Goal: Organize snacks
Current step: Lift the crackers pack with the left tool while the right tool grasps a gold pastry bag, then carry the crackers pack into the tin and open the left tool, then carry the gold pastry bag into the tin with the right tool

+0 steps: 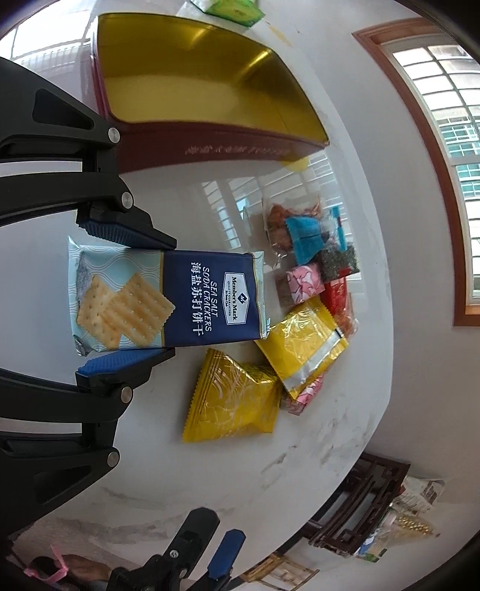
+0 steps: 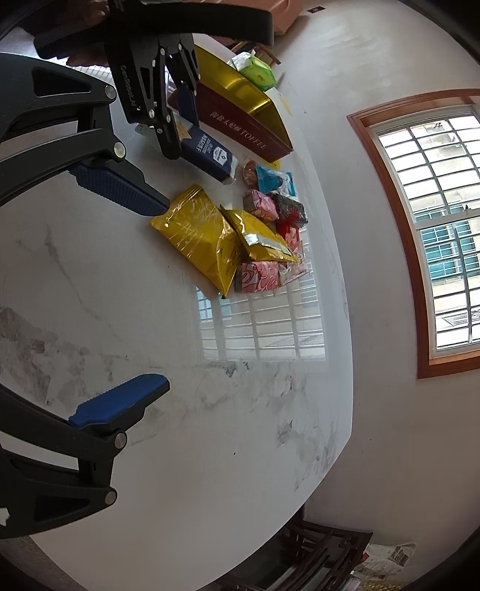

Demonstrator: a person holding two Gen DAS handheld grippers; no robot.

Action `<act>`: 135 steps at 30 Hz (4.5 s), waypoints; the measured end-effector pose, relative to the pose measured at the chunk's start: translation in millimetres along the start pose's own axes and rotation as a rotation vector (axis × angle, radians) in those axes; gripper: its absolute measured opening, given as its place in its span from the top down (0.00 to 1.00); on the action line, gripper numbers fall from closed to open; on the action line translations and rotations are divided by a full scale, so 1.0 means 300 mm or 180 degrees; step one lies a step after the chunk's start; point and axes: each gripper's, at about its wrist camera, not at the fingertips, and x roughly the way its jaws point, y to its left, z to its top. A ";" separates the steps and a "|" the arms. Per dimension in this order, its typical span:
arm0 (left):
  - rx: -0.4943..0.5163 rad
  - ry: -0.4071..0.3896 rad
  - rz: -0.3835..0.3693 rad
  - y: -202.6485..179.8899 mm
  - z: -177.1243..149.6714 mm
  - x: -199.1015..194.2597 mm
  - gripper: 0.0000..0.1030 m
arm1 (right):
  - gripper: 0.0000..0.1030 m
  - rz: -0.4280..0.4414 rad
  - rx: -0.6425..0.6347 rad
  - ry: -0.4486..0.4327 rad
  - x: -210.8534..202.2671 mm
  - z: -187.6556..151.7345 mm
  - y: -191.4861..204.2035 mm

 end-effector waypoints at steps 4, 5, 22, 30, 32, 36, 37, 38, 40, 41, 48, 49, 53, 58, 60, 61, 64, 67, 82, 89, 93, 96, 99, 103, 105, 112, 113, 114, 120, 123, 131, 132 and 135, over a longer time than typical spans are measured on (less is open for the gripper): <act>-0.0050 -0.0043 0.0014 0.011 0.001 -0.037 0.50 | 0.17 0.0030 -0.0010 -0.0001 0.000 0.007 0.013; -0.0057 -0.0052 0.0016 0.012 0.000 -0.046 0.50 | 0.17 0.0048 -0.0007 0.0013 0.003 0.009 0.017; -0.0121 -0.0153 0.0097 0.057 -0.020 -0.191 0.50 | 0.17 0.0202 0.0448 0.0502 0.161 0.128 0.103; -0.0254 -0.0264 0.0192 0.110 -0.023 -0.253 0.50 | 0.17 0.0075 0.0572 0.0715 0.250 0.155 0.145; -0.0273 -0.0279 0.0241 0.127 -0.023 -0.262 0.50 | 0.17 0.0009 0.0549 0.0738 0.269 0.160 0.159; -0.0305 -0.0291 0.0360 0.158 -0.031 -0.273 0.50 | 0.17 -0.0102 0.0538 0.0801 0.306 0.166 0.170; -0.0319 -0.0289 0.0373 0.168 -0.032 -0.275 0.50 | 0.17 -0.0123 0.0541 0.0822 0.315 0.165 0.170; -0.0336 -0.0286 0.0396 0.178 -0.031 -0.276 0.50 | 0.18 -0.0152 0.0538 0.0850 0.326 0.163 0.171; -0.0362 -0.0291 0.0439 0.192 -0.033 -0.275 0.50 | 0.22 -0.0190 0.0522 0.0915 0.345 0.160 0.174; -0.0373 -0.0296 0.0452 0.201 -0.035 -0.279 0.50 | 0.24 -0.0240 0.0468 0.0905 0.349 0.162 0.182; -0.0447 -0.0321 0.0537 0.249 -0.040 -0.286 0.50 | 0.45 -0.0335 0.0326 0.0919 0.355 0.166 0.198; -0.0457 -0.0320 0.0550 0.254 -0.042 -0.287 0.50 | 0.47 -0.0340 0.0305 0.0915 0.353 0.166 0.198; -0.0505 -0.0319 0.0589 0.290 -0.043 -0.290 0.50 | 0.50 -0.0286 0.0313 0.0893 0.346 0.166 0.185; -0.0558 -0.0315 0.0632 0.321 -0.048 -0.288 0.50 | 0.51 -0.0242 0.0277 0.0864 0.339 0.159 0.182; -0.0575 -0.0310 0.0653 0.333 -0.048 -0.285 0.50 | 0.51 -0.0203 0.0274 0.0868 0.333 0.154 0.182; -0.0587 -0.0308 0.0654 0.338 -0.049 -0.284 0.50 | 0.51 -0.0179 0.0278 0.0874 0.328 0.152 0.182; -0.0629 -0.0292 0.0663 0.362 -0.049 -0.275 0.50 | 0.51 -0.0104 0.0312 0.0881 0.315 0.143 0.171; -0.0662 -0.0275 0.0679 0.384 -0.048 -0.267 0.50 | 0.51 -0.0068 0.0318 0.0884 0.302 0.133 0.170; -0.0780 -0.0162 0.0815 0.500 -0.028 -0.184 0.50 | 0.52 0.0124 0.0387 0.0882 0.258 0.106 0.160; -0.0870 -0.0046 0.0834 0.562 -0.020 -0.114 0.50 | 0.52 0.0177 0.0391 0.0836 0.232 0.112 0.157; -0.0905 0.0007 0.0855 0.587 -0.019 -0.082 0.50 | 0.52 0.0204 0.0399 0.0823 0.225 0.113 0.157; -0.0925 0.0025 0.0872 0.599 -0.020 -0.069 0.50 | 0.52 0.0223 0.0400 0.0822 0.224 0.113 0.159; -0.0959 0.0053 0.0871 0.611 -0.022 -0.055 0.50 | 0.52 0.0233 0.0389 0.0821 0.225 0.113 0.162; -0.0978 0.0098 0.0936 0.627 -0.027 -0.035 0.50 | 0.52 0.0252 0.0382 0.0822 0.223 0.110 0.163; -0.0994 0.0120 0.0950 0.636 -0.032 -0.027 0.49 | 0.52 0.0267 0.0379 0.0822 0.222 0.108 0.162; -0.1191 -0.0022 0.0860 0.678 -0.049 -0.057 0.28 | 0.52 0.0285 0.0356 0.0825 0.224 0.104 0.165; -0.1208 -0.0058 0.0844 0.679 -0.051 -0.066 0.28 | 0.52 0.0284 0.0352 0.0828 0.225 0.102 0.165; -0.1211 -0.0080 0.0846 0.678 -0.052 -0.073 0.28 | 0.52 0.0284 0.0352 0.0830 0.226 0.101 0.165; -0.1110 -0.0273 0.1016 0.645 -0.052 -0.125 0.14 | 0.52 0.0295 0.0357 0.0842 0.231 0.095 0.164; -0.1142 -0.0345 0.1020 0.630 -0.060 -0.157 0.11 | 0.52 0.0295 0.0359 0.0839 0.230 0.095 0.163; -0.1240 -0.0367 0.1067 0.583 -0.156 -0.197 0.05 | 0.52 0.0345 0.0297 0.0758 0.207 0.108 0.183; -0.1259 -0.0350 0.1052 0.579 -0.176 -0.199 0.05 | 0.52 0.0352 0.0278 0.0750 0.203 0.111 0.189; -0.1425 -0.0483 0.0973 0.584 -0.231 -0.239 0.05 | 0.52 0.0381 0.0224 0.0715 0.189 0.124 0.211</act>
